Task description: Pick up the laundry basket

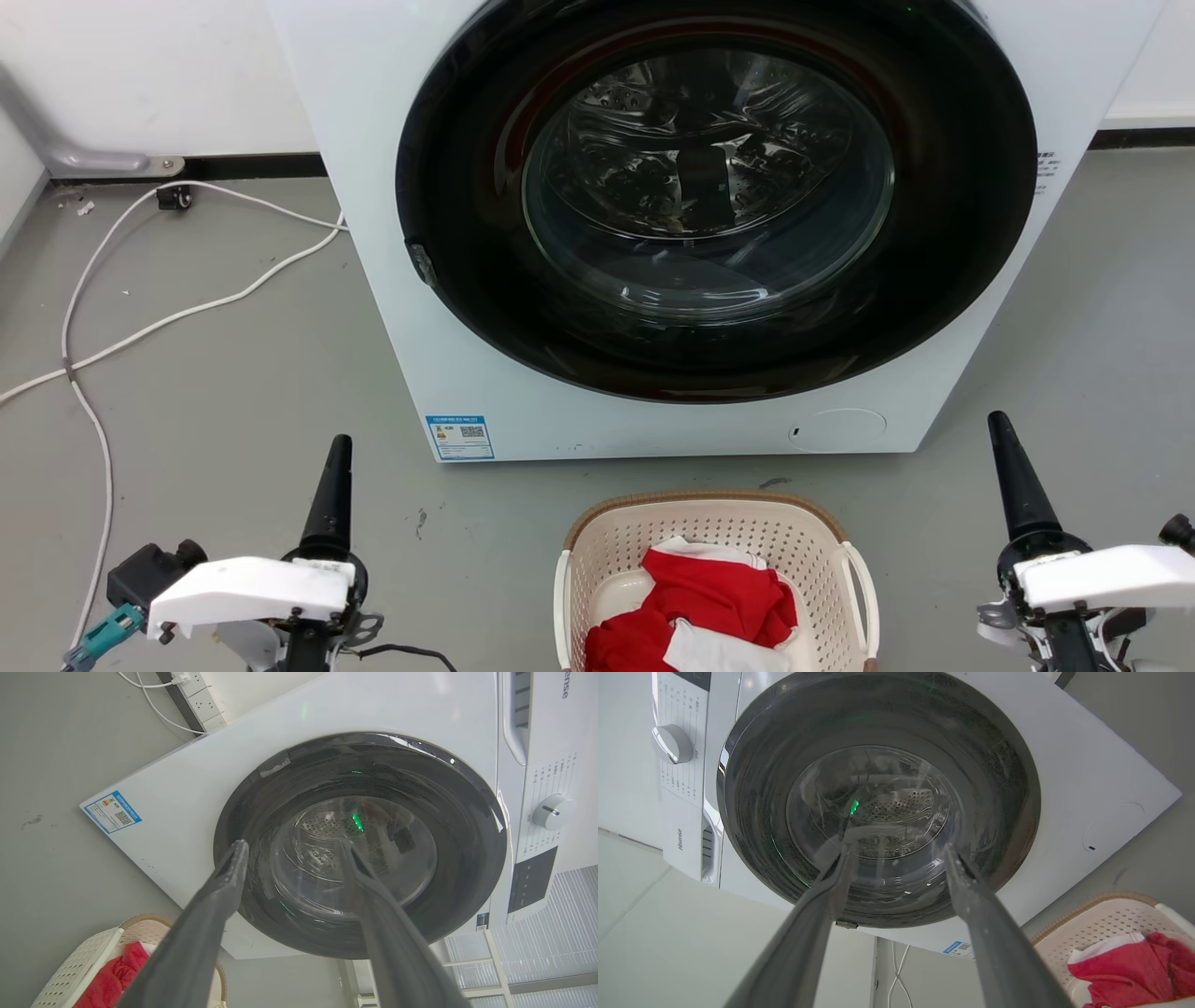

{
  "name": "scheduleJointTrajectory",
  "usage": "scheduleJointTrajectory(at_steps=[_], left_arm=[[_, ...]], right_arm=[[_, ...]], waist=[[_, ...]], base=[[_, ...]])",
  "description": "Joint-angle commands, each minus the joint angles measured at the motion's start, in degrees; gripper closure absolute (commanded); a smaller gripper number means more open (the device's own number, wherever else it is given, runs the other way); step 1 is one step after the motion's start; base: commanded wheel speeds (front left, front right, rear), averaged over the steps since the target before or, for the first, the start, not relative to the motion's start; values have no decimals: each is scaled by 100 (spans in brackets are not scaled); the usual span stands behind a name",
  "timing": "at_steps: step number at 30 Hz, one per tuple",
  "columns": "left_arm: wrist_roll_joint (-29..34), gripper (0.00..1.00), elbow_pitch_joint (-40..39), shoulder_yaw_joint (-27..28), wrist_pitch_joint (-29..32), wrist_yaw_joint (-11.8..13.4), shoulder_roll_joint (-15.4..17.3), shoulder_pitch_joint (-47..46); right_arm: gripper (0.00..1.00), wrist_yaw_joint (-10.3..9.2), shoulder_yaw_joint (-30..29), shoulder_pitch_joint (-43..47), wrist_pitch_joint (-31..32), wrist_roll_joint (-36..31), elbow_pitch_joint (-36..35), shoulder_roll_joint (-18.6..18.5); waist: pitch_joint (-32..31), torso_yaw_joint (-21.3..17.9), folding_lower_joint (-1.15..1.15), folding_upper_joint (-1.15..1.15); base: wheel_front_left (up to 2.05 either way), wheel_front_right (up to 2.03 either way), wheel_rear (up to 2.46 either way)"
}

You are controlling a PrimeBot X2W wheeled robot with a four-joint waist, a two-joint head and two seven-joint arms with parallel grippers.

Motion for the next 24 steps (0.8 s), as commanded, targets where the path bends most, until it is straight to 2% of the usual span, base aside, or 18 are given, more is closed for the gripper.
scheduleJointTrajectory(at_steps=[1,13,24], left_arm=[[329,0,-160,-72,-74,58,23,-26],[1628,0,-361,-338,-335,322,27,11],[2677,0,-515,-521,-548,512,31,66]], right_arm=[[0,0,51,-20,-70,-368,-203,-16],[0,0,264,113,-332,-1916,-548,-19],[0,0,306,218,-547,-2859,-639,-22]], waist=[[3,2,0,0],[28,8,0,0],[37,15,0,0]], base=[[0,0,0],[0,0,0],[0,0,0]])
